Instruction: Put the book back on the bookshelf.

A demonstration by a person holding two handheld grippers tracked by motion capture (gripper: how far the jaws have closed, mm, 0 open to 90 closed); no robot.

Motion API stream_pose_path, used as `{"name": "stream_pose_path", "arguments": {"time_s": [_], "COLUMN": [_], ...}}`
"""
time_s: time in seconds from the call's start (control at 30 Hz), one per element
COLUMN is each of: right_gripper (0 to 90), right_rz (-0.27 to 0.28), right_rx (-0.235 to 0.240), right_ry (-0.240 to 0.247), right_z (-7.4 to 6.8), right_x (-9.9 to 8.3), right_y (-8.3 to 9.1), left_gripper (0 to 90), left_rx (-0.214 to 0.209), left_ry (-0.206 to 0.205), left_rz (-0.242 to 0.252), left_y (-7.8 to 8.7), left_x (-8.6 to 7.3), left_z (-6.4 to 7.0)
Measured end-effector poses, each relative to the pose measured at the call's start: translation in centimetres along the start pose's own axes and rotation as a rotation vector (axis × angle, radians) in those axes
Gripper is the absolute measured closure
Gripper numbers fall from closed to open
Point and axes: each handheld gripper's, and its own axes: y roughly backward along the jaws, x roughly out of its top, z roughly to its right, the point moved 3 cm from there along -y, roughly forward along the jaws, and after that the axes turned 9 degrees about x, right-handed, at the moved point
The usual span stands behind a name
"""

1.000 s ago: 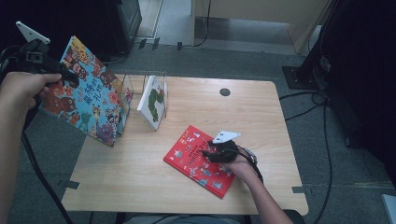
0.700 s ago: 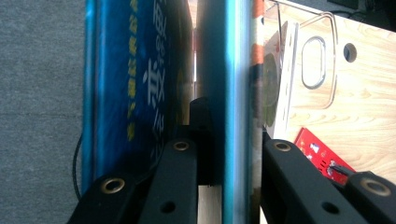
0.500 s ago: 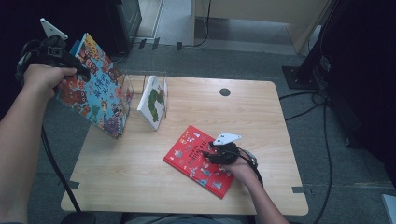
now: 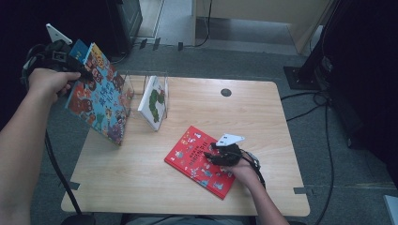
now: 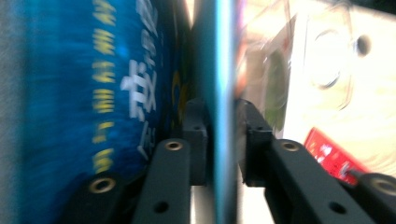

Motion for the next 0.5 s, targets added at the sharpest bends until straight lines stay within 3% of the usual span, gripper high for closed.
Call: {"name": "stream_pose_path", "arguments": {"time_s": [0.07, 0.13, 0.27, 0.33, 0.4, 0.5], "right_gripper": [48.5, 48.5, 48.6, 48.5, 48.5, 48.9], "right_rz": [0.004, 0.012, 0.018, 0.018, 0.020, 0.024], "right_rx": [0.005, 0.011, 0.020, 0.022, 0.024, 0.033], "right_ry": [-0.015, -0.021, -0.032, -0.037, -0.043, -0.062], "right_z": [0.0, 0.1, 0.2, 0.2, 0.2, 0.4], "right_x": [0.0, -0.1, -0.1, -0.1, -0.1, 0.0], "right_y": [0.0, 0.0, 0.1, 0.1, 0.1, 0.2], "left_gripper": [75.0, 70.7, 64.4, 64.9, 65.4, 64.2], "left_rx": [-0.010, 0.002, 0.048, 0.001, -0.015, -0.053], "left_ry": [-0.008, -0.022, -0.022, -0.006, -0.012, -0.049], "left_rz": [0.018, 0.003, 0.026, 0.074, 0.110, 0.103], "left_y": [0.7, 1.3, 2.6, 3.7, 4.4, 4.5], "left_x": [-0.1, -0.1, 0.0, 0.0, 0.0, -0.4], "left_z": [-0.1, -0.1, -0.6, -0.9, -0.8, -0.1]}}
